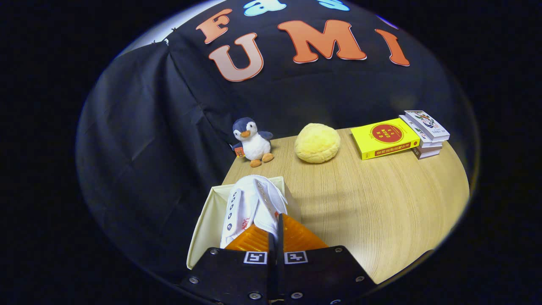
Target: Open the storage box then place both shoes into the box .Put the left shoe in first, then the right shoe, with the right side of both shoes facing outward in a uniform manner.
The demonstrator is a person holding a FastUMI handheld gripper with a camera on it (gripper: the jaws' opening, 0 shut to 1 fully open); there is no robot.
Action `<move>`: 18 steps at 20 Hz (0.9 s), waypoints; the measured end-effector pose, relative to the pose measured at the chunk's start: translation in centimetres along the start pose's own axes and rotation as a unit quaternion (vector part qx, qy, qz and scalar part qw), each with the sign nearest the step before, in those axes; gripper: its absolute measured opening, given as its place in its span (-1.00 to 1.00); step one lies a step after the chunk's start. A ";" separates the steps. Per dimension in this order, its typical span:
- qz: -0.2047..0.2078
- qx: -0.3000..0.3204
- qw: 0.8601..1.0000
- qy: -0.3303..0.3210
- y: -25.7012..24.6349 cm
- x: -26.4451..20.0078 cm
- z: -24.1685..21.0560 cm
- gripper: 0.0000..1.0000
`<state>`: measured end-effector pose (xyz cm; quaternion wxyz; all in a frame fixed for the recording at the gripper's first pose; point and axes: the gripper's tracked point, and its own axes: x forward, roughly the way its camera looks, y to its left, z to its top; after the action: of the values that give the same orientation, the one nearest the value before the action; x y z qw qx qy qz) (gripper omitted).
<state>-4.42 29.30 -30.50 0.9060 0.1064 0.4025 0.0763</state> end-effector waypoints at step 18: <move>-0.070 -0.037 0.995 0.065 1.5 4.6 -5.5 -0.88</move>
<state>-5.60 32.51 -36.97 0.8842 0.0395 0.4642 0.0346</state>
